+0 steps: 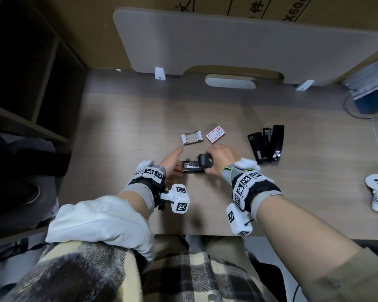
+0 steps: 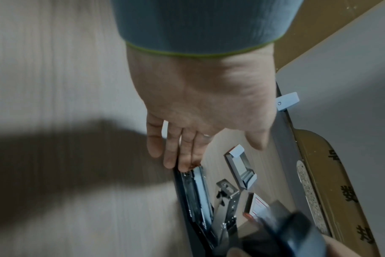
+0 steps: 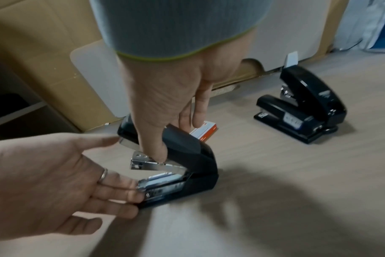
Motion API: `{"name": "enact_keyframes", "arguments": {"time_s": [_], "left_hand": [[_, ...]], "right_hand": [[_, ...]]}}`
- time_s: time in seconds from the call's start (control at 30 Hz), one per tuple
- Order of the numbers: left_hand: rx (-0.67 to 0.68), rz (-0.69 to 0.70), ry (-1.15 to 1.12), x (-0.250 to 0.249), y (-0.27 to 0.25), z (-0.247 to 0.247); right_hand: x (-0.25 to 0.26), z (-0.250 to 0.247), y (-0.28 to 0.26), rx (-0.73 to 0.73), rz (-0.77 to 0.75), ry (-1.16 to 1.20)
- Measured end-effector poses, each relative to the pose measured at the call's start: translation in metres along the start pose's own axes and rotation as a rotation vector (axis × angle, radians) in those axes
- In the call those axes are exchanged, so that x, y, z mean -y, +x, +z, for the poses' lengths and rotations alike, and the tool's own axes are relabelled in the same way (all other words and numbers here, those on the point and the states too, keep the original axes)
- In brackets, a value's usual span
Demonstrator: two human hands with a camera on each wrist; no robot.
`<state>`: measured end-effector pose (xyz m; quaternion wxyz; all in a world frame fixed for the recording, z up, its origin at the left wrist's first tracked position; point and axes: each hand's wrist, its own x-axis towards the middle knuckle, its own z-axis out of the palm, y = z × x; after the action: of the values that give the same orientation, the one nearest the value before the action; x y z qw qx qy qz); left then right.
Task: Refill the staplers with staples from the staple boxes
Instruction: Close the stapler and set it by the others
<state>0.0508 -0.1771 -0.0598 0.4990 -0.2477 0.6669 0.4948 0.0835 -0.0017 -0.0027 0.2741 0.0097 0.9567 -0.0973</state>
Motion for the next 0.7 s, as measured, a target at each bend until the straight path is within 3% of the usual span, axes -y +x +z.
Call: {"name": "enact_keyframes", "arguments": {"time_s": [0.17, 0.33, 0.7], "left_hand": [[0.002, 0.079, -0.015, 0.018, 0.001, -0.004], [-0.078, 0.191, 0.027, 0.038, 0.017, -0.006], [-0.195, 0.2, -0.015, 0.037, 0.028, -0.005]], "right_hand": [[0.009, 0.021, 0.014, -0.017, -0.034, 0.05], [0.01, 0.038, 0.023, -0.006, -0.081, 0.049], [0.0, 0.047, 0.033, 0.065, -0.065, -0.054]]}}
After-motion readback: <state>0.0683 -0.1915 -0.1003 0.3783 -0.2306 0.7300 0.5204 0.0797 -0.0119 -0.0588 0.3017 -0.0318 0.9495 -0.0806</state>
